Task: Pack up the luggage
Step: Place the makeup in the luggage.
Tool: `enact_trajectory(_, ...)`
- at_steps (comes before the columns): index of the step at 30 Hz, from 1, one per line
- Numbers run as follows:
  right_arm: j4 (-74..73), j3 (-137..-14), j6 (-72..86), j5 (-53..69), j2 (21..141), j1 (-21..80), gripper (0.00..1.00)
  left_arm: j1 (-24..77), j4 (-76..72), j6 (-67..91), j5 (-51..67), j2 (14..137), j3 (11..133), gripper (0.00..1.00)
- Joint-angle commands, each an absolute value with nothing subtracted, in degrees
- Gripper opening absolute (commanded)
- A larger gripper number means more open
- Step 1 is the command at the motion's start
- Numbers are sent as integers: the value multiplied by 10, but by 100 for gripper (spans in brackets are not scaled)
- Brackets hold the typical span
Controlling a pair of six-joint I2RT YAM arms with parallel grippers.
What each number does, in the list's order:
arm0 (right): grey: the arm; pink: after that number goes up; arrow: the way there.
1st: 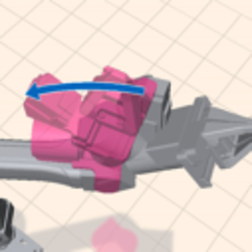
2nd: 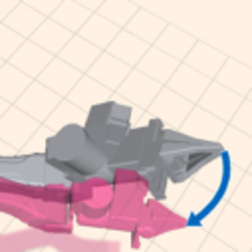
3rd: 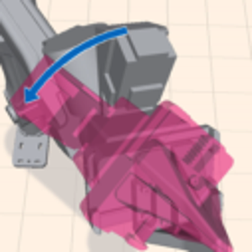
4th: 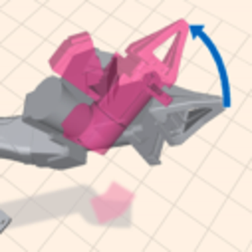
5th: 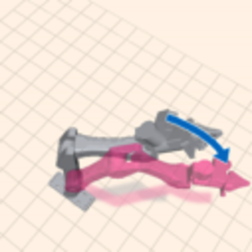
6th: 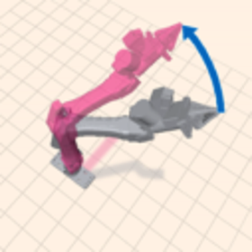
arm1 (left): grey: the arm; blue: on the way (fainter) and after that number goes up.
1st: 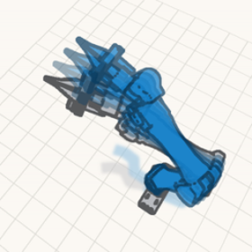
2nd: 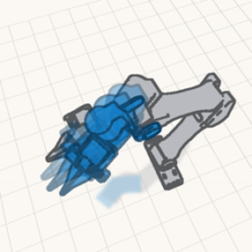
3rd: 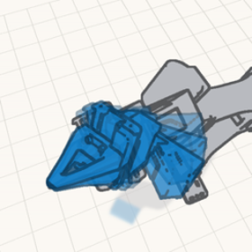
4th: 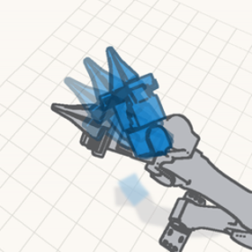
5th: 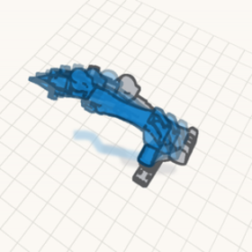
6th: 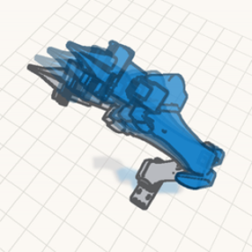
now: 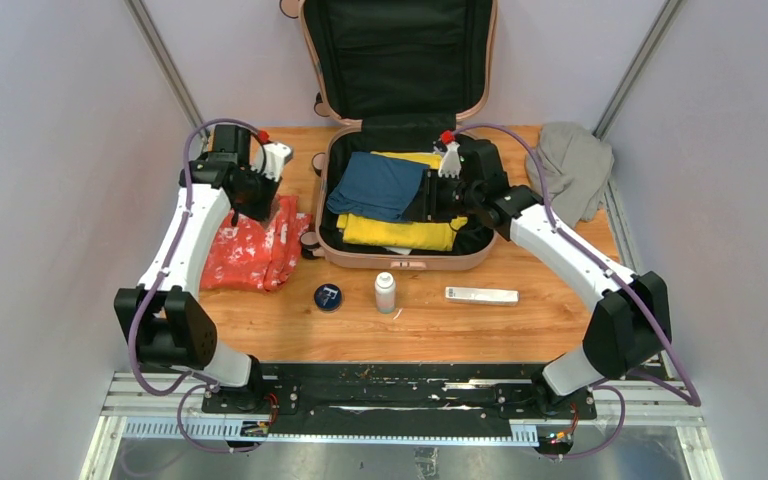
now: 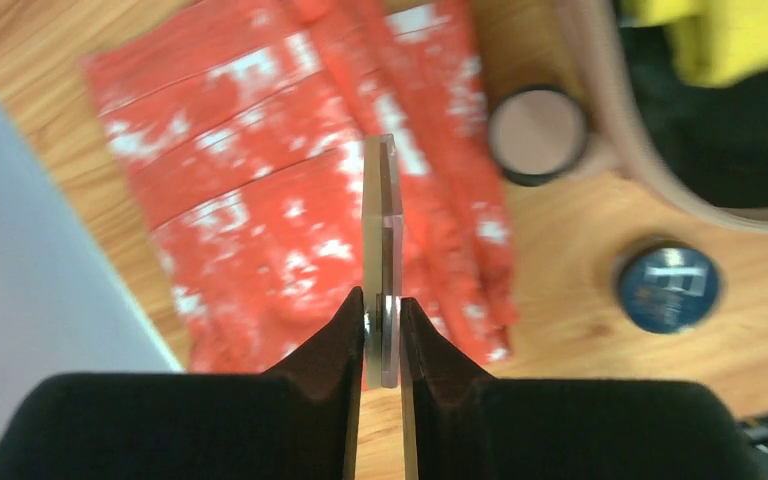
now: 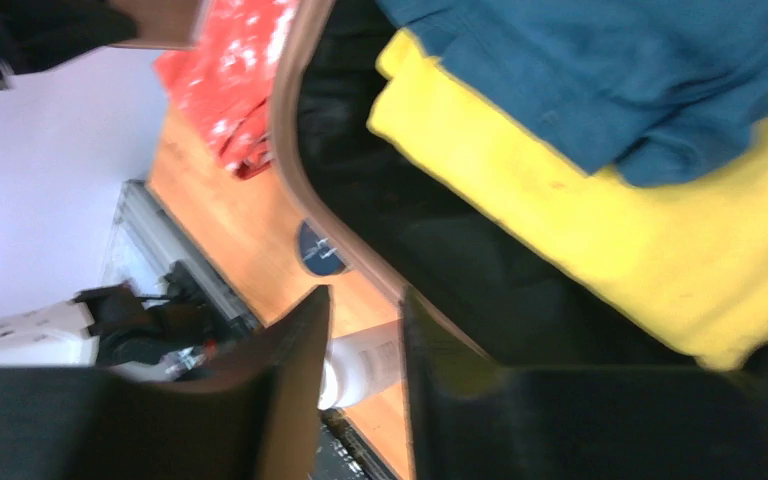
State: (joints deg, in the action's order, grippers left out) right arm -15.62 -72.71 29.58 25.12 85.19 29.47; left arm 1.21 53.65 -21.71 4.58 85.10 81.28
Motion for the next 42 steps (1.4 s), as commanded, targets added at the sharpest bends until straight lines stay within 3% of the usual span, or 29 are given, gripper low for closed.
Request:
enact_trajectory(1, -134, -738, 233, 380, 849, 298, 44, 59, 584, -207, 190, 822, 826, 0)
enact_trajectory(3, -43, -693, 239, 427, 840, 301, 57, 80, 593, -205, 234, 815, 835, 0)
enact_trajectory(9, 150, -590, 211, 513, 824, 329, 74, 104, 626, -210, 404, 800, 826, 0)
enact_trajectory(18, 263, -613, 220, 657, 871, 366, 81, 122, 626, -241, 517, 766, 808, 0)
enact_trajectory(27, 244, -667, 212, 652, 918, 392, 82, 122, 625, -258, 572, 748, 785, 0)
enact_trajectory(34, 21, -719, 88, 560, 904, 379, 83, 122, 625, -261, 574, 723, 774, 0)
enact_trajectory(42, 41, -689, 116, 546, 878, 342, 89, 122, 625, -259, 577, 718, 774, 0)
